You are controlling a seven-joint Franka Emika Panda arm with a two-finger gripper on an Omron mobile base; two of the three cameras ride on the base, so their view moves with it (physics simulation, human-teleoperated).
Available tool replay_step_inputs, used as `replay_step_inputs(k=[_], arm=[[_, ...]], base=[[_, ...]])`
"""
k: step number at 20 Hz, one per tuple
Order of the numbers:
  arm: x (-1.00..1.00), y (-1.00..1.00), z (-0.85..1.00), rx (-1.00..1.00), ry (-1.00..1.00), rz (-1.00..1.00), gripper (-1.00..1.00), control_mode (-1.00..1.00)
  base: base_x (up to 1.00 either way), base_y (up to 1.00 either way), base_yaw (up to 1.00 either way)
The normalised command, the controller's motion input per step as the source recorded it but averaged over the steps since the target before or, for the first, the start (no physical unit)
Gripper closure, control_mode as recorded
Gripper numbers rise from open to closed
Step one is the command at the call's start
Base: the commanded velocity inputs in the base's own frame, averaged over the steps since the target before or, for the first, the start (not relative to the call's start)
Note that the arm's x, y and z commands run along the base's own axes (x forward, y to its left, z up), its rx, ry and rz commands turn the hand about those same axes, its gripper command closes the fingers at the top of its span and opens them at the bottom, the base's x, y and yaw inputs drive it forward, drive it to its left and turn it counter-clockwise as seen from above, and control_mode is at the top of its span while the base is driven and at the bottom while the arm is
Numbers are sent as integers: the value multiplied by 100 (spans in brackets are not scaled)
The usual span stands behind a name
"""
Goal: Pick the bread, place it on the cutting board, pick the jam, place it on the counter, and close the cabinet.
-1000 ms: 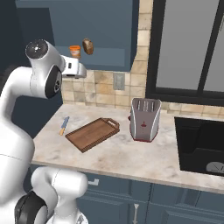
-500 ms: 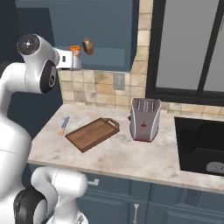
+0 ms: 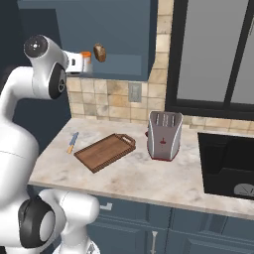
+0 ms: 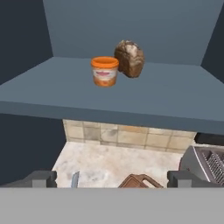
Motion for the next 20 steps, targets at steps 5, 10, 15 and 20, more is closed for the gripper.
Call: replay_step_inputs(k=[5,10,15,20], arm=[[35,0,10,0,0,0,-100,-100],[25,4,0,0,0,0,-100,-100],[24,14,0,0,0,0,-100,-100],[26,15,0,0,0,0,-100,-100]], base=[[0,0,0],[0,0,0],[0,0,0],[0,0,0]])
